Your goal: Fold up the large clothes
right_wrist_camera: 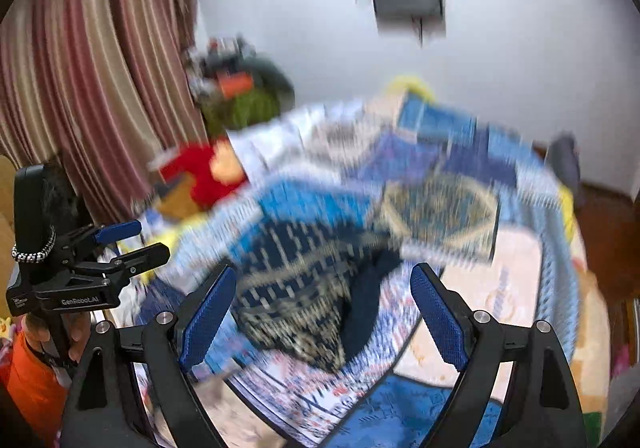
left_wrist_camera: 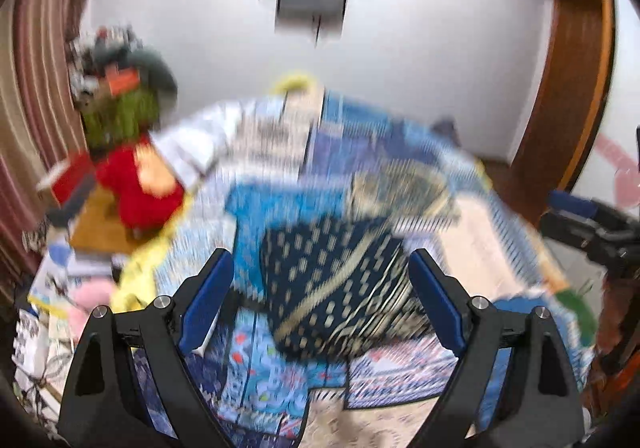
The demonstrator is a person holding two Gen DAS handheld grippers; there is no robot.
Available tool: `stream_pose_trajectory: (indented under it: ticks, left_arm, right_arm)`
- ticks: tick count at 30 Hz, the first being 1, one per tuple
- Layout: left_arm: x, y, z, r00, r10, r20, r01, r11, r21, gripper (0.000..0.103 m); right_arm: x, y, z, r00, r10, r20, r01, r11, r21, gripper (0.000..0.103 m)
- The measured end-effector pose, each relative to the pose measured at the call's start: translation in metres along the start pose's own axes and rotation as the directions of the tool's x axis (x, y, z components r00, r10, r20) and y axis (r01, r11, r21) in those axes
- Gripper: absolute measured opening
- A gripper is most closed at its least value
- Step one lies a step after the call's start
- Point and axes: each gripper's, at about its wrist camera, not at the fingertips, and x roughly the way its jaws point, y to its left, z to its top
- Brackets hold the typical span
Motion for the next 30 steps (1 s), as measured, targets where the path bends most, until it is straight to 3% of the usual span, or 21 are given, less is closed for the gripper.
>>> stream_pose_trajectory:
  ticks: [2, 6, 12, 15, 18, 20, 24, 30]
  left_arm:
    - [-0.031, -0.009, 0.01, 0.996, -0.011, 0.087, 0.011, 1.0, 0.007, 0.089]
    - [-0.088, -0.024, 0.017, 0.968, -0.013, 0.251, 0.007, 1.0, 0.026, 0.089]
    - [-0.133, -0.049, -0.001, 0.924, 0.042, 0.38, -0.067, 0.996, 0.053, 0.09]
    - [-0.141, -0.056, -0.012, 0.917, 0.067, 0.394, -0.091, 0.995, 0.044, 0.09]
    - [-0.14, -0.057, -0.018, 0.924, 0.065, 0.377, -0.081, 0.996, 0.028, 0.099]
    - [-0.138, -0.06, -0.023, 0.923, 0.084, 0.375, -0.102, 0.994, 0.028, 0.102]
    - [-0.129, -0.061, -0.027, 0.932, 0.1, 0.349, -0.12, 0.992, 0.036, 0.102]
    - [-0.126, -0.058, -0.031, 0.937, 0.094, 0.336, -0.109, 0.994, 0.026, 0.103]
  right_arm:
    - [-0.03, 0.012, 0.009, 0.996, -0.003, 0.087, 0.004, 1.0, -0.013, 0.088]
    - [-0.083, 0.035, 0.016, 0.971, -0.004, 0.24, 0.011, 1.0, -0.028, 0.088]
    - [-0.138, 0.063, 0.002, 0.927, -0.022, 0.374, 0.03, 0.999, -0.017, 0.088]
    - [-0.15, 0.078, -0.011, 0.915, -0.061, 0.399, 0.078, 0.997, -0.026, 0.088]
    - [-0.154, 0.086, -0.02, 0.913, -0.097, 0.396, 0.125, 0.991, -0.046, 0.089]
    - [-0.153, 0.091, -0.026, 0.911, -0.133, 0.392, 0.164, 0.985, -0.047, 0.102]
    - [-0.15, 0.096, -0.033, 0.902, -0.189, 0.389, 0.227, 0.972, -0.054, 0.103]
    - [-0.148, 0.09, -0.036, 0.914, -0.176, 0.366, 0.203, 0.979, -0.036, 0.103]
